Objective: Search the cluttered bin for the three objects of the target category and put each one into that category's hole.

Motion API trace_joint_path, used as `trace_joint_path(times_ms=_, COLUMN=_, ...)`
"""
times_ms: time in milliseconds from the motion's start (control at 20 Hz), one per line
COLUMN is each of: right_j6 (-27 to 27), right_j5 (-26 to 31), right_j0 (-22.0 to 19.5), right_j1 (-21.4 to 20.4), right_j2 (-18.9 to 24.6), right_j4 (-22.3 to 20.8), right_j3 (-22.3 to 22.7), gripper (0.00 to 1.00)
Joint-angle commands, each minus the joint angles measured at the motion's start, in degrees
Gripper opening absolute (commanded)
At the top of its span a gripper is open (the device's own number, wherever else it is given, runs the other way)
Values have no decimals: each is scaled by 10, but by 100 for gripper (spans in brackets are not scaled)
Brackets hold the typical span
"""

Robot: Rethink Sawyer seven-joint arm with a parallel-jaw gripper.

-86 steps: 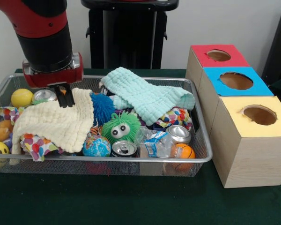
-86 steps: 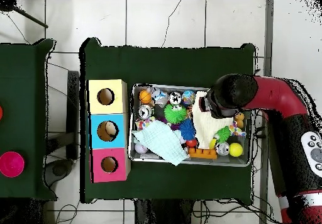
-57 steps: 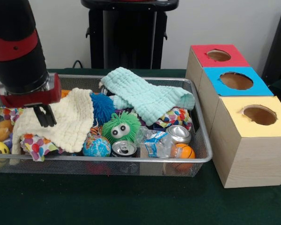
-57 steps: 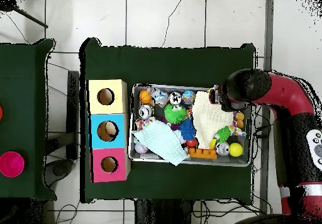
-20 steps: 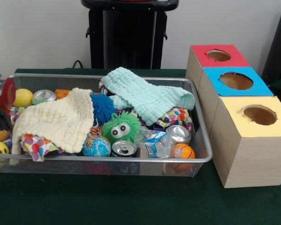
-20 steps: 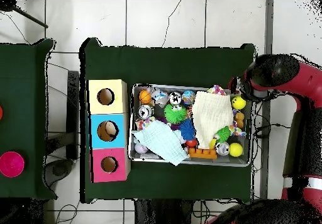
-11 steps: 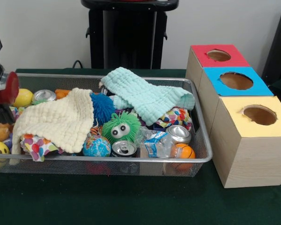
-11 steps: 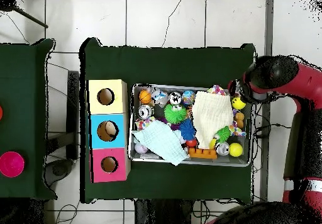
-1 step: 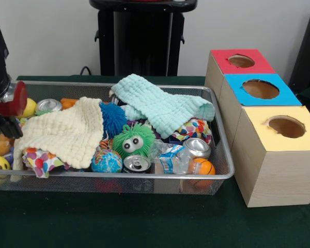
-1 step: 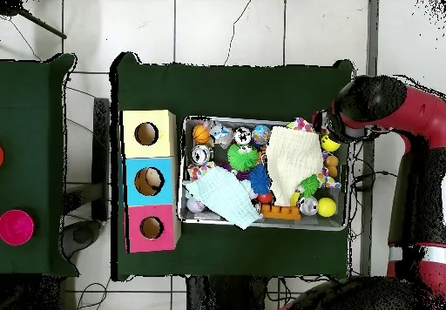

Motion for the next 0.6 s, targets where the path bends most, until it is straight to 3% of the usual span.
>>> trace_joint_path(times_ms=50, right_j6=2, right_j5=-10, right_j0=18, right_j1=33, right_j2=-10, right_j4=2, right_j3=5, gripper=0)
trace_joint_path(times_ms=300, right_j6=9, right_j5=-6, right_j0=29, right_j1=39, right_j2=-12, right_j4=3, right_j3=-7, gripper=0)
trace_joint_path(times_ms=600, right_j6=-1, right_j5=11, right_j0=42, right_j1=68, right_j2=-9, right_j4=-2, right_j3=-56, gripper=0)
